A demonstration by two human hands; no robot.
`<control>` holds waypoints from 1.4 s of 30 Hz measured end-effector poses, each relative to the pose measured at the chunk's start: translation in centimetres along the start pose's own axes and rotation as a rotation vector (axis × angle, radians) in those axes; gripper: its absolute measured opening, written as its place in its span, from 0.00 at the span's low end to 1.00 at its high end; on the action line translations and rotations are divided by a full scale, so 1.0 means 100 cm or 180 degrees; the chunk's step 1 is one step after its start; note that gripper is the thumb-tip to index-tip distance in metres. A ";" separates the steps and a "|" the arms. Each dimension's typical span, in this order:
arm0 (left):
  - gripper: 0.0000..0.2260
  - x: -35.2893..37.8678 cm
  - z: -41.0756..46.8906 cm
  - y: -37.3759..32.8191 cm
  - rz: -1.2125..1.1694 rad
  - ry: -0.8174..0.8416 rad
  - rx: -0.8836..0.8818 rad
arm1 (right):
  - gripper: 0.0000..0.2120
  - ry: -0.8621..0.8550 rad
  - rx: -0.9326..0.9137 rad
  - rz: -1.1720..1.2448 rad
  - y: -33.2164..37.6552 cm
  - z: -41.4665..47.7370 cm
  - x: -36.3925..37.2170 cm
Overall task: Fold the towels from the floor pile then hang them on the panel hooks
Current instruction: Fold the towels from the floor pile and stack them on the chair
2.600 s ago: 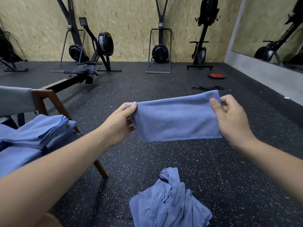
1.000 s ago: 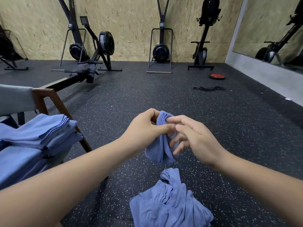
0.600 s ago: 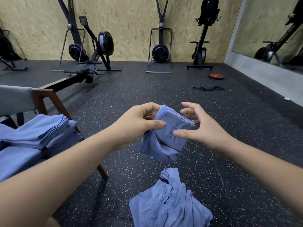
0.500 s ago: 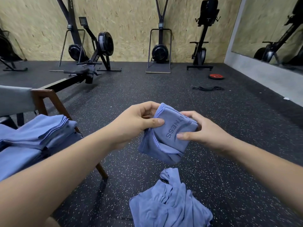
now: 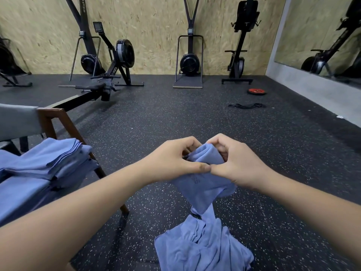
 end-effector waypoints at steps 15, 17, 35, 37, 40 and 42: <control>0.08 -0.038 0.010 0.025 -0.0996 -0.0094 0.0165 | 0.13 0.0025 -0.0415 0.0210 0.004 -0.003 -0.003; 0.07 -0.045 0.010 0.031 -0.1178 -0.0109 0.0162 | 0.13 0.0030 -0.0545 0.0203 0.008 -0.003 -0.002; 0.09 -0.064 0.003 0.039 -0.1944 -0.0243 0.0079 | 0.17 0.0120 -0.1392 -0.0975 0.041 -0.009 0.009; 0.10 -0.063 0.003 0.038 -0.1957 -0.0225 0.0077 | 0.17 0.0131 -0.1500 -0.1081 0.043 -0.010 0.011; 0.12 -0.063 0.003 0.038 -0.2025 -0.0228 0.0039 | 0.11 0.0166 -0.1685 -0.1305 0.042 -0.008 0.012; 0.11 -0.066 0.003 0.038 -0.2035 -0.0284 0.0000 | 0.09 0.0171 -0.1799 -0.1461 0.042 -0.007 0.012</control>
Point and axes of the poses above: each hand's wrist, its own z-axis towards the middle knuckle, its own x-axis out of the palm, y = z × x, the point moved 4 cm from there along z, towards the middle knuckle, and after that the axes turned 10 degrees about -x, right-handed, at the moved point
